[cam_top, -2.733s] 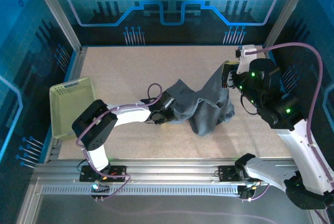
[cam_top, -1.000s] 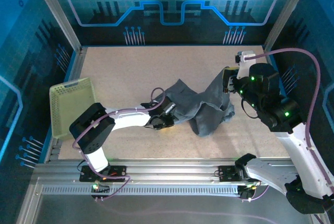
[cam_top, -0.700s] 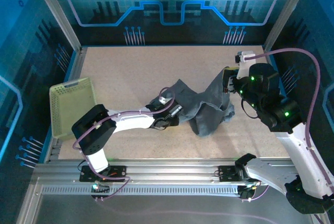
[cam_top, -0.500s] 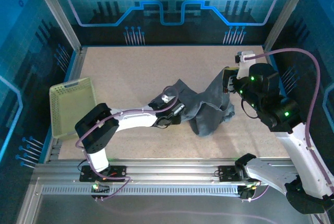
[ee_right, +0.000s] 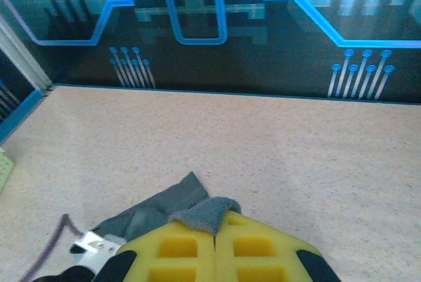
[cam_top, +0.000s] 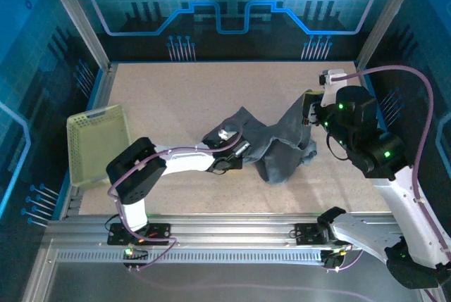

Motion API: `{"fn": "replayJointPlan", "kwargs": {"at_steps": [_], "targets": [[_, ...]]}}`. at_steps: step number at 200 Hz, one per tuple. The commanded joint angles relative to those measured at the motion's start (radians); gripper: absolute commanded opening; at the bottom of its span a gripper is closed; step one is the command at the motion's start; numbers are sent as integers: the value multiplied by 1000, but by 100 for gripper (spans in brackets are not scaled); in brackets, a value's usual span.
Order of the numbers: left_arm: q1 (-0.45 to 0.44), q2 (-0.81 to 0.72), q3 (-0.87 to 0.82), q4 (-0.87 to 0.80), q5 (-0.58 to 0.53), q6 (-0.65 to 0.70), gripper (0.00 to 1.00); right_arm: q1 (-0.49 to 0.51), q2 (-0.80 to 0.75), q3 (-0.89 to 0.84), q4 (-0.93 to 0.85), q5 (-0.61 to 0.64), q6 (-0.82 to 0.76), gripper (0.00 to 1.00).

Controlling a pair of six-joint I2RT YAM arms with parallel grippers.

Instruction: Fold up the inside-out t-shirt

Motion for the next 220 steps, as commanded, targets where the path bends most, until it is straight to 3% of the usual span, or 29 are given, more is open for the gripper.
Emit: {"fn": "replayJointPlan", "kwargs": {"at_steps": [1, 25, 48, 62, 83, 100, 120, 147, 165, 188, 220], "targets": [[21, -148, -65, 32, -38, 46, 0, -49, 5, 50, -52, 151, 36, 0], [69, -343, -178, 95, -30, 133, 0, -161, 48, 140, -139, 216, 83, 0], [169, -589, -299, 157, 39, 241, 0, -288, 68, 220, -229, 271, 163, 0], [229, -749, -356, 189, 92, 303, 0, -363, 60, 227, -240, 235, 202, 0], [283, -899, -393, 222, 162, 373, 11, -454, 41, 205, -211, 127, 231, 0], [337, -877, -388, 212, 222, 376, 17, -464, 33, 173, -168, 34, 235, 0], [399, -745, -370, 182, 260, 306, 24, -463, 33, 111, -108, -139, 238, 0], [427, -520, -263, 14, 209, 192, 25, -454, 46, 7, -78, -262, 263, 0], [364, -487, -215, -98, 158, 96, 27, -446, 50, -36, -67, -286, 266, 0], [142, -503, -132, -263, -10, -28, 39, -418, 42, -42, -49, -271, 250, 0], [-44, -357, -17, -348, 32, -174, 49, -408, 58, -15, -47, -262, 243, 0]]}}
